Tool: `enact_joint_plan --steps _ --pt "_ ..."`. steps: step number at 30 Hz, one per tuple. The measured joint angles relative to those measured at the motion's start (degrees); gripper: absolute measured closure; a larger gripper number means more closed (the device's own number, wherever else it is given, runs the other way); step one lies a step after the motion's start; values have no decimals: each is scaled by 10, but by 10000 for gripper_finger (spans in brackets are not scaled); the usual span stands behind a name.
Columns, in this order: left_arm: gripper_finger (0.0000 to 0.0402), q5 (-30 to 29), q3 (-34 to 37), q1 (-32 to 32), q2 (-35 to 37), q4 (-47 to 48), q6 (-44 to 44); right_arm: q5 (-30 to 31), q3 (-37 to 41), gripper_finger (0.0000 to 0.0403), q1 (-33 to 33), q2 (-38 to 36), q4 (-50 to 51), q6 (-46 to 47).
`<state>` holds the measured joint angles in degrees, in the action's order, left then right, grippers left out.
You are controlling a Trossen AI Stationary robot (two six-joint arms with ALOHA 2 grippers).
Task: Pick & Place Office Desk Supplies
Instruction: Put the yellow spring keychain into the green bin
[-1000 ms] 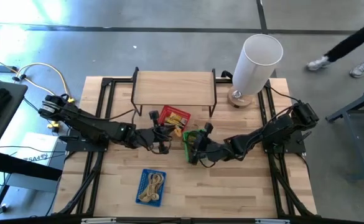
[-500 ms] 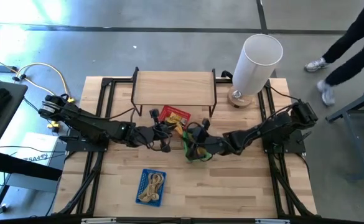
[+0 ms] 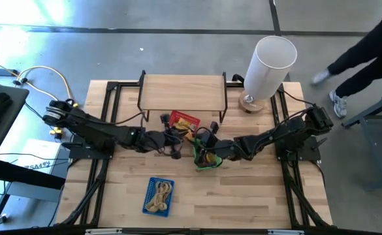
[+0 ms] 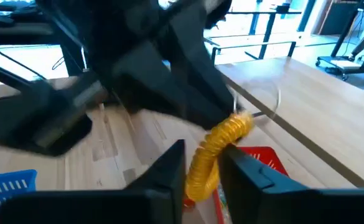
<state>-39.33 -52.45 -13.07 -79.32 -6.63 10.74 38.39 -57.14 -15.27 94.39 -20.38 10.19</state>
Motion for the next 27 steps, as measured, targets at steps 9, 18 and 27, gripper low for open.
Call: enact_joint_plan --steps 9,18,27 --pt "397 -6 0 3 -16 -10 13 -9 0 385 -1 0 15 -16" --pt "394 -15 0 -6 -16 -7 49 -9 0 395 -1 0 33 -15" --pt "346 -14 0 -33 -16 -7 108 -10 0 397 -1 0 48 -15"
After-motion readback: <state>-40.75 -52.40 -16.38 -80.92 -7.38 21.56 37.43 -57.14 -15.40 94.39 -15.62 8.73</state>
